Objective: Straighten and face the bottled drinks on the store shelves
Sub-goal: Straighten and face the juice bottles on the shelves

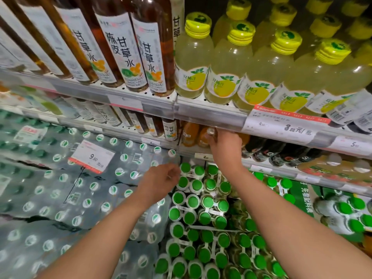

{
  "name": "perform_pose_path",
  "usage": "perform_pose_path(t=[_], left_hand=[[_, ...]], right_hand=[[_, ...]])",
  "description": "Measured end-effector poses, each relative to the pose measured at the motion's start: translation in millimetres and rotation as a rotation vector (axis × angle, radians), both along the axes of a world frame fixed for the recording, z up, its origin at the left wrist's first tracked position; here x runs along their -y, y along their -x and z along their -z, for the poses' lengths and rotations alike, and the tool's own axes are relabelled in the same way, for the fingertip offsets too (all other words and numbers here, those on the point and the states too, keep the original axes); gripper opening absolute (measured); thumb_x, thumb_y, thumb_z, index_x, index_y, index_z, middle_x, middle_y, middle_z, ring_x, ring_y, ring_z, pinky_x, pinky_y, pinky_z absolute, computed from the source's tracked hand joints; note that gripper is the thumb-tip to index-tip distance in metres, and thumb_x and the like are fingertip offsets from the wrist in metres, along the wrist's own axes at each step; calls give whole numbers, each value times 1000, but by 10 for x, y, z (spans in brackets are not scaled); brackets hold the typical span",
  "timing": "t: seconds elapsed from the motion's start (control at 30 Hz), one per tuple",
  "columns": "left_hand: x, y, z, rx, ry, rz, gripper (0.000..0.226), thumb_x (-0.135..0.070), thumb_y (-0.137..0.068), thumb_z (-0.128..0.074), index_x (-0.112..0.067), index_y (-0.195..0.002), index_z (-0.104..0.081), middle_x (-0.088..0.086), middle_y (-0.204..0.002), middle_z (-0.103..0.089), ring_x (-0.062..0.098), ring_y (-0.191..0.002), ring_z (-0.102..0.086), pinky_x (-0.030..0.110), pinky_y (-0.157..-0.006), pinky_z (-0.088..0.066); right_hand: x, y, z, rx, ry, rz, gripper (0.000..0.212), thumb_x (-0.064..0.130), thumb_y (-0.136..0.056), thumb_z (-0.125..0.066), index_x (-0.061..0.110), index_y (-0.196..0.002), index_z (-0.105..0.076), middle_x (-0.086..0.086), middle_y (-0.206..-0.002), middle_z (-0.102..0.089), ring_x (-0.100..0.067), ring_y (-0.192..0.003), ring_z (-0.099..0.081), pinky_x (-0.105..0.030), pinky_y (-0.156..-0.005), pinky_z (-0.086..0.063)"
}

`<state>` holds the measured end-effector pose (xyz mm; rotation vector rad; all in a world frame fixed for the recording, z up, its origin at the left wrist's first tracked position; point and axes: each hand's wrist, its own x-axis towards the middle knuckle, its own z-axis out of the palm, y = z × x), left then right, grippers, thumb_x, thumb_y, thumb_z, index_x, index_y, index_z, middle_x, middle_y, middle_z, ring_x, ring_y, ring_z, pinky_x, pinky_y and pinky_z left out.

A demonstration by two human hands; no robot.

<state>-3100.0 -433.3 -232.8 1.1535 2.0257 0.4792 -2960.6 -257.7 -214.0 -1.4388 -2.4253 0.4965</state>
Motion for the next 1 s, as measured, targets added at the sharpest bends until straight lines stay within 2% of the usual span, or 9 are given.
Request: perform_pose_path(t=[0.17, 0.3, 0.43, 0.53, 0.63, 0.77, 0.87, 0.93, 1.0], left_hand=[[25, 46, -58, 36, -29, -28, 19, -27, -95, -62, -27, -112, -70, -8, -101, -71, 11, -89, -67, 28, -84, -53], [-2, 56, -116, 39, -6, 10, 22, -29, -95, -62, -26, -115, -69, -8, -100, -69, 13, -92, -66, 28, -86, -51], [-45, 17, -177, 22, 63, 148, 46, -46, -85, -51, -22, -122, -66, -5, -105, -71, 15, -97, -66, 31, -86, -51], [-89, -46, -161, -42, 93, 239, 35, -39, -95, -57, -23, -127, -63, -6, -105, -71, 14, -90, -63, 29, -80, -47], [-149, -121, -157, -102, 93, 285, 32, -37, -97, -57, -26, -126, -62, -3, -105, -72, 18, -97, -64, 32, -84, -50], [-272, -240, -167, -230, 85, 367, 30, -41, -94, -55, -31, -121, -59, 2, -105, -70, 26, -100, -65, 37, -80, -53], [-440, -412, -219, -313, 57, 411, 35, -42, -96, -52, -32, -129, -55, 1, -114, -68, 26, -107, -64, 37, -82, -54], [-583, -576, -286, -345, 17, 420, 38, -41, -97, -52, -34, -135, -54, 0, -123, -66, 25, -112, -62, 36, -86, -53], [-727, -757, -361, -337, -56, 417, 39, -38, -97, -55, -32, -135, -56, 0, -127, -65, 26, -114, -61, 38, -89, -52]], right_hand=[[-53, 123, 11, 86, 26, 0, 26, 30, -104, -55, 7, -111, -66, -18, -103, -69, -38, -99, -64, -38, -74, -43], [-138, 242, -52, 274, 43, 4, 37, 32, -109, -42, 7, -129, -61, -17, -126, -65, -37, -116, -61, -39, -85, -50], [-189, 285, -93, 454, 93, -63, 34, 19, -109, -41, 11, -139, -53, -15, -143, -54, -35, -130, -52, -41, -96, -50], [-211, 282, -117, 422, 114, -57, 37, 27, -109, -40, 12, -140, -53, -16, -143, -54, -36, -129, -52, -42, -95, -49], [-147, 223, -151, 388, 101, -112, 39, 32, -107, -40, 9, -133, -57, -19, -131, -61, -39, -118, -58, -41, -86, -50], [21, -74, -216, 109, 5, -162, 37, 26, -98, -55, 6, -128, -57, -19, -109, -69, -40, -97, -66, -39, -72, -48], [126, -459, -184, 15, 64, -161, 47, 26, -93, -62, 15, -139, -54, -13, -118, -66, -35, -96, -67, -41, -74, -55], [166, -782, -107, -24, 96, -134, 41, 26, -93, -62, 19, -133, -59, -7, -122, -66, -31, -98, -68, -44, -77, -57], [164, -1138, -12, -51, 102, -65, 32, 23, -92, -63, 20, -124, -64, -2, -116, -69, -25, -93, -70, -42, -76, -58]])
